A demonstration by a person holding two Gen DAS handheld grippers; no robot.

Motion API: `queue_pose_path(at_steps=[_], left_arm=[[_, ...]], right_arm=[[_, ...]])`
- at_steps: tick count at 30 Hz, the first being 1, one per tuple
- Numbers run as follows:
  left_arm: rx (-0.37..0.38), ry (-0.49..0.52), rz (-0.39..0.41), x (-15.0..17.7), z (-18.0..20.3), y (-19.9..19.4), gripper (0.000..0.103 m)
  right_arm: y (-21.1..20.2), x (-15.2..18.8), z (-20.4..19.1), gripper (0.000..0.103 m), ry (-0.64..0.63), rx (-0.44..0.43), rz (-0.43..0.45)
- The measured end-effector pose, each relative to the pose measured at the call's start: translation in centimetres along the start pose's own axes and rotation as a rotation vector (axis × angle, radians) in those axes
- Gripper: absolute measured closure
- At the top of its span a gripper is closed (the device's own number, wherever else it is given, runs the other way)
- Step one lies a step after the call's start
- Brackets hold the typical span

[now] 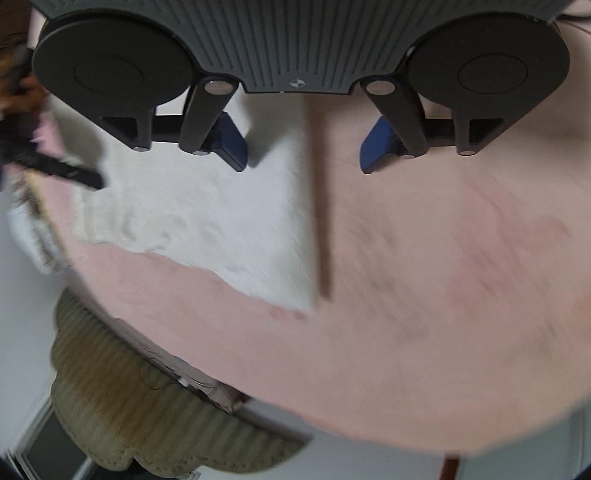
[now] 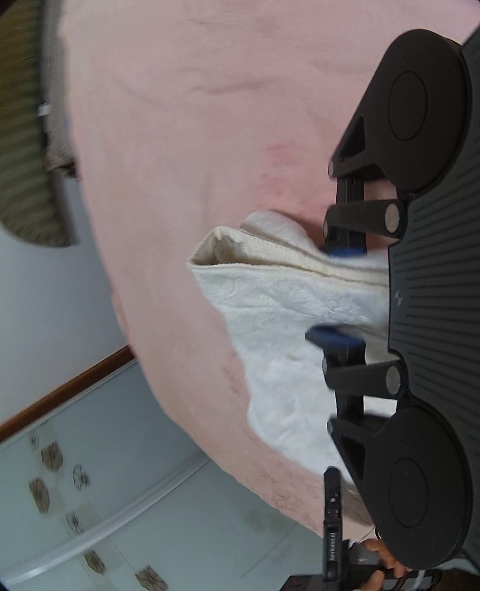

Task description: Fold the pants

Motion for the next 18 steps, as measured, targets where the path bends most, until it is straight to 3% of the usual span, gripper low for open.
queue_pose_path(at_steps=[1,2,3,5,6,8,9,12,18], left_arm=[[0.032,-0.018,0.002,0.1,0.2,0.4,0.025],[0.044,-0.019,0.015,0.1,0.5,0.7,0.017],[0.057,-0.01,0.032,0.1,0.9,1.1,0.015],[0.093,0.016,0.042,0.5,1.7,2.0,0.021],[0.072,0.03,0.059,0.6,2.2,2.2,0.034],[0.011,0.099,0.084,1.0,3.2,2.0,0.076],[0.007,0.119,0.112,1.1,3.4,1.6,0.092],[0.01,0.173,0.196,1.7,4.4,-0.2,0.096],[-0.087,0.299,0.368,0.5,6.5,-3.9,0.097]], right_arm=[[0.4,0.1,0.4,0.044,0.011,-0.005,-0.015],[0.8,0.2,0.6,0.044,0.016,-0.014,-0.025],[1.4,0.3,0.5,0.044,0.023,-0.045,-0.037],[2.6,0.6,0.3,0.049,0.053,-0.117,-0.055],[3.1,0.8,0.0,0.054,0.037,-0.113,-0.057],[2.9,0.9,-0.1,0.063,0.023,-0.105,-0.044],[2.6,0.9,0.1,0.072,0.035,-0.113,-0.033],[1.2,1.1,-0.1,0.082,0.058,-0.154,0.009],[-0.6,-1.2,-3.2,0.083,-0.017,-0.217,0.084]])
Point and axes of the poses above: each gripper's, at about its wrist camera, not at the fingertips, and y roughly the way its jaws point, z to its right, x to its underside, the point moved 7 cm from there along y, roughly the way its jaws point, and after that the axes turned 5 degrees about -z, right-handed, at the moved point
